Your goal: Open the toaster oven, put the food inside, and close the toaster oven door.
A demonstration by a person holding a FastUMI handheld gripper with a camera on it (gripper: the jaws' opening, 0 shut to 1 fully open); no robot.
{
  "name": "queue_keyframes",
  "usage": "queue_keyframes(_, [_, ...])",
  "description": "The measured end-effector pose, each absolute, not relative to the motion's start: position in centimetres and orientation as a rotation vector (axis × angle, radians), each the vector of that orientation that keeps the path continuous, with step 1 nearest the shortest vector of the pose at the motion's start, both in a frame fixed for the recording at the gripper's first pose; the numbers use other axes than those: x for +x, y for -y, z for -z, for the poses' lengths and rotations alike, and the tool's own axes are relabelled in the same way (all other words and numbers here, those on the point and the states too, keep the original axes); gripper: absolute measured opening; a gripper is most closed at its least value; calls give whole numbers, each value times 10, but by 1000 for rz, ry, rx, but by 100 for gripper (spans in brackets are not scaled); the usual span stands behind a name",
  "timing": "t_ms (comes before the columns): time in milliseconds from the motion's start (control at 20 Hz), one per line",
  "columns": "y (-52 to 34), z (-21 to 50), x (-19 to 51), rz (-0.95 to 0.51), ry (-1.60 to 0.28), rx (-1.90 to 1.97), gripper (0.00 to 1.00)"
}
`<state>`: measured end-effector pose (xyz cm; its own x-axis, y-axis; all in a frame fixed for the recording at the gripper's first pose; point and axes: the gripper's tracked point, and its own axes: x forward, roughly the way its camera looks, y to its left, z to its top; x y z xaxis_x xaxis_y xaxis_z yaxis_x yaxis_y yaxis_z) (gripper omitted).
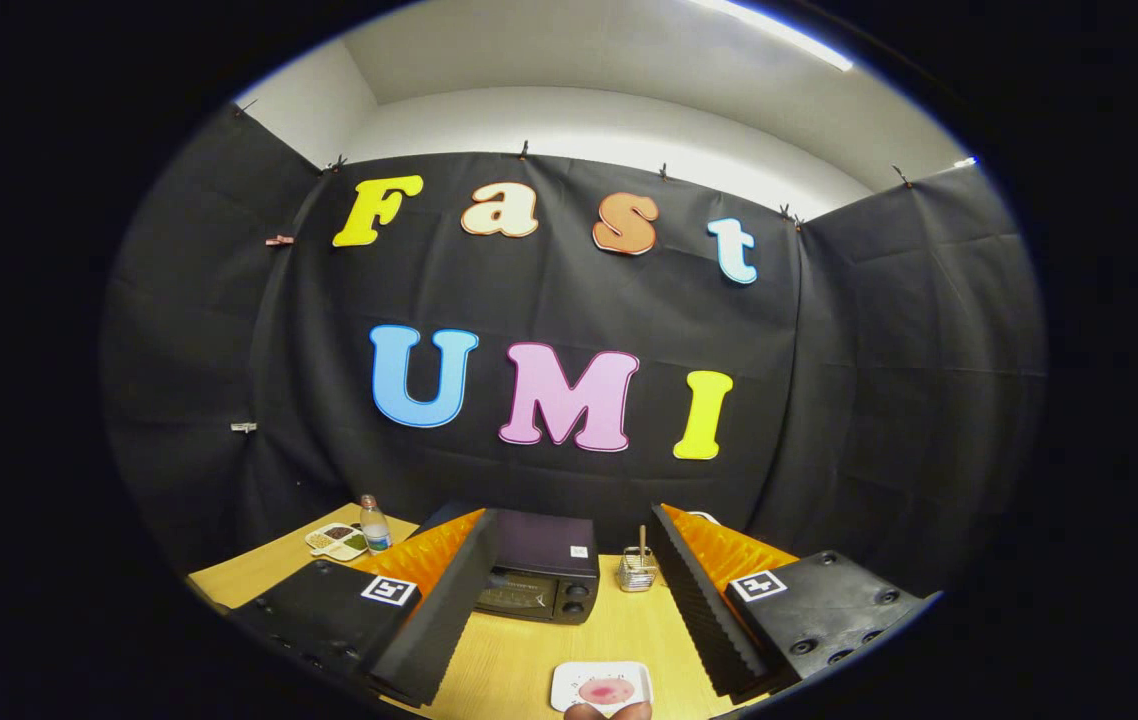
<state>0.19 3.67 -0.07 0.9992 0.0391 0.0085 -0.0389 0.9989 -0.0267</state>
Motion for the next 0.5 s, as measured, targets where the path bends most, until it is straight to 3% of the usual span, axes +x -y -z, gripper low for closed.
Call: queue_keyframes(500, [-91,55,82,-67,-99,43,98])
